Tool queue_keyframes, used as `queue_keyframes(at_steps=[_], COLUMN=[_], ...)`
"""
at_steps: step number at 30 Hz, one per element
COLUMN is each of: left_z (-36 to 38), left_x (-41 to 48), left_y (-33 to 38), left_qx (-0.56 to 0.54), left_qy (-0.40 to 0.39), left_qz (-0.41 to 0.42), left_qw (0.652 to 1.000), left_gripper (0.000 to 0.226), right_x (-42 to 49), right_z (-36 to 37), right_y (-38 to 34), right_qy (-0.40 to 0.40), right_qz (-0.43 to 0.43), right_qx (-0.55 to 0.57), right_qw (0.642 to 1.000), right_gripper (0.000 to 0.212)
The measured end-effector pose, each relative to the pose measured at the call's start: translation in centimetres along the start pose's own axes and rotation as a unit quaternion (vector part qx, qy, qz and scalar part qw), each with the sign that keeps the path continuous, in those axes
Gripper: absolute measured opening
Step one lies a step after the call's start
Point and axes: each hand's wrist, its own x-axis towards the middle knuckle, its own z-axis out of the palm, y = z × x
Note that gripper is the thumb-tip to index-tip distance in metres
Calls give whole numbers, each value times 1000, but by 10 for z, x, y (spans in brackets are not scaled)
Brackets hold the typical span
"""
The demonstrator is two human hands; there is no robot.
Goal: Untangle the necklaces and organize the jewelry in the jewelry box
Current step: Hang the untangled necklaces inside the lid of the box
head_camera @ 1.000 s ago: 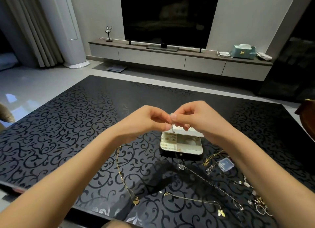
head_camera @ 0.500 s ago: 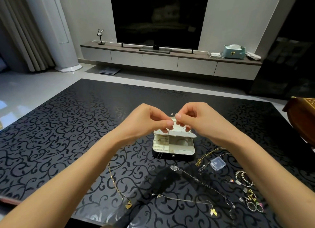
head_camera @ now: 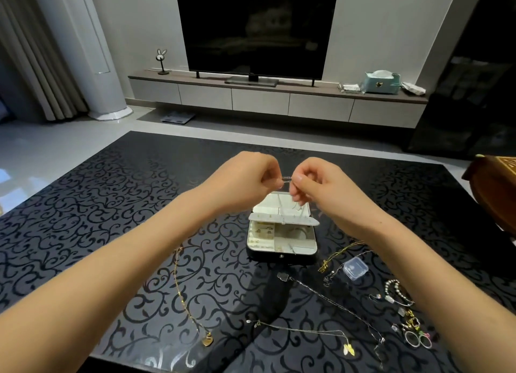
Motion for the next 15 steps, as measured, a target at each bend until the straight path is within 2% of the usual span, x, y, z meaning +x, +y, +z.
queue_keyframes(at_steps=[3, 7, 10, 12, 15], left_z=[-2, -2, 1, 7, 29], left_x=[12, 30, 45, 55, 69], left_y=[-2, -4, -16, -29, -49], left_qx=[8, -11, -120, -220, -264], left_qy=[10, 6, 4, 8, 30], left_qz=[5, 20, -3, -52, -114], left_qw=[1000, 1000, 993, 974, 957], left_gripper=[13, 17, 17, 33, 35], right_x=[12, 28, 42, 53, 70], right_z=[-9, -18, -25, -33, -45], right_y=[-1, -9, -15, -18, -22], right_qy=[-9, -28, 16, 36, 51], right_qz=[3, -15, -35, -43, -44], right_qx=[-66, -173, -187, -177, -159], right_qw=[998, 985, 982, 983, 985], right_gripper=[7, 10, 15, 15, 17])
